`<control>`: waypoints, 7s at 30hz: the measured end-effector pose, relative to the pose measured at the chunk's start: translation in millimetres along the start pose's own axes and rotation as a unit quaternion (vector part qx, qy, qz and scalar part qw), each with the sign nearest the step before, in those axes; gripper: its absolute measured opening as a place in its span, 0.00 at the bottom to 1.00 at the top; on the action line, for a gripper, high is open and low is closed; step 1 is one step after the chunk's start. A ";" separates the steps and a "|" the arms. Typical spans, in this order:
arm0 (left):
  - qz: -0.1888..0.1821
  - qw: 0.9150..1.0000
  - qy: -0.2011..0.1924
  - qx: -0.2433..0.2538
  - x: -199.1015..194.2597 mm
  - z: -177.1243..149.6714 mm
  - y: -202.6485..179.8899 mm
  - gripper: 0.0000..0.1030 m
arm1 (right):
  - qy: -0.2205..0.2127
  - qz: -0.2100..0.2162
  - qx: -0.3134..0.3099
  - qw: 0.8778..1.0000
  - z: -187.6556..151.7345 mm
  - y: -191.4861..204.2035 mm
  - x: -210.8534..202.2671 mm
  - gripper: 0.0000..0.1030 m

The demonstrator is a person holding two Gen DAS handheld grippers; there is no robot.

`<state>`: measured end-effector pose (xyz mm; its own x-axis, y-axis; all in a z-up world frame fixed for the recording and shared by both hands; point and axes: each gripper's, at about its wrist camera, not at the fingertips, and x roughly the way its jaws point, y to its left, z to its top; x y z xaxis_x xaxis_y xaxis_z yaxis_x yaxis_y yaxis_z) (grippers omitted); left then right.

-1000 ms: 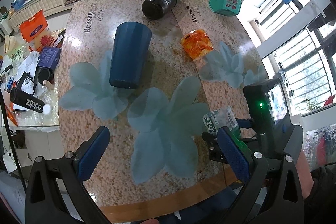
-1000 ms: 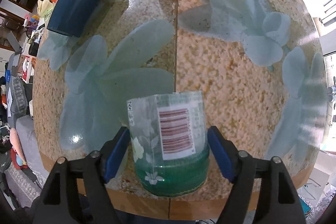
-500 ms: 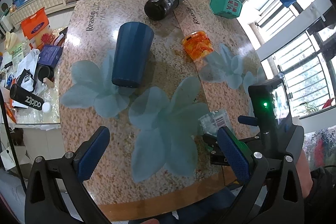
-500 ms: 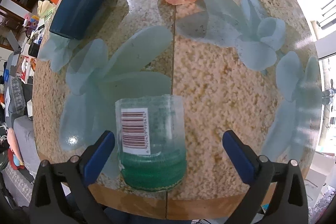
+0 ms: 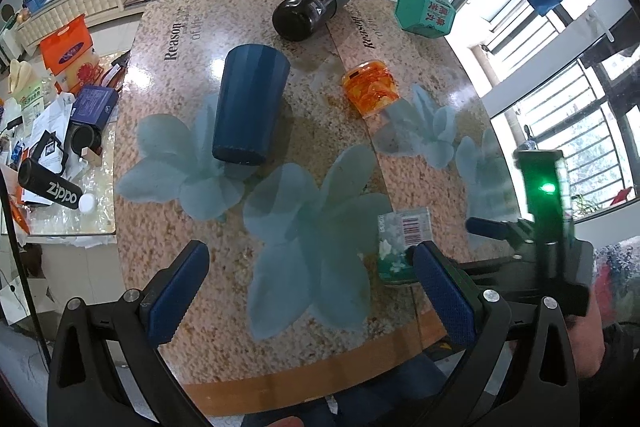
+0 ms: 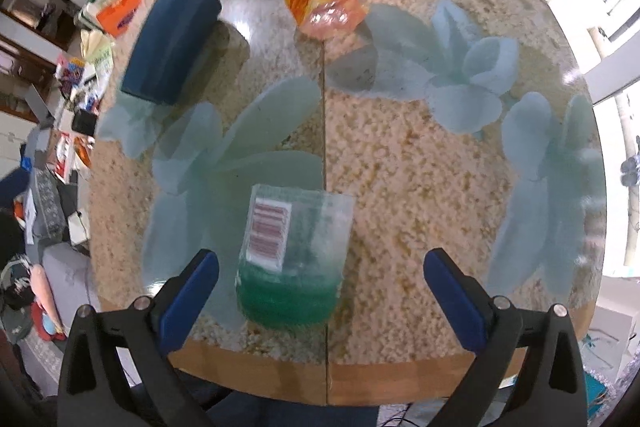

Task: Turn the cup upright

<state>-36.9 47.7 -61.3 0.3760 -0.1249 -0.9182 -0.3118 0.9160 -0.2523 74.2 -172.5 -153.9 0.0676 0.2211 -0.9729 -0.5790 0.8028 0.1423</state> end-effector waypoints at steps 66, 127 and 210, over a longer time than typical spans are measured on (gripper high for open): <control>0.027 0.997 0.065 -0.026 106.2 19.9 -61.6 0.63 | 0.018 0.105 0.070 0.992 -22.0 -164.4 -18.9 1.00; 0.071 0.973 -0.221 0.021 155.6 -21.1 -121.2 0.79 | -0.028 0.057 -0.034 0.997 -52.9 -138.3 -21.0 1.00; -0.005 0.993 -0.044 0.113 -17.0 17.8 -83.4 0.98 | -0.174 -0.023 0.035 0.984 -25.9 -20.3 -112.7 1.00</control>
<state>-1.7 -19.8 -19.2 0.4567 -0.1091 -0.8829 -0.1077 0.9784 -0.1766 57.3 -228.1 -51.9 0.3730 0.3509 -0.8589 -0.5132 0.8493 0.1241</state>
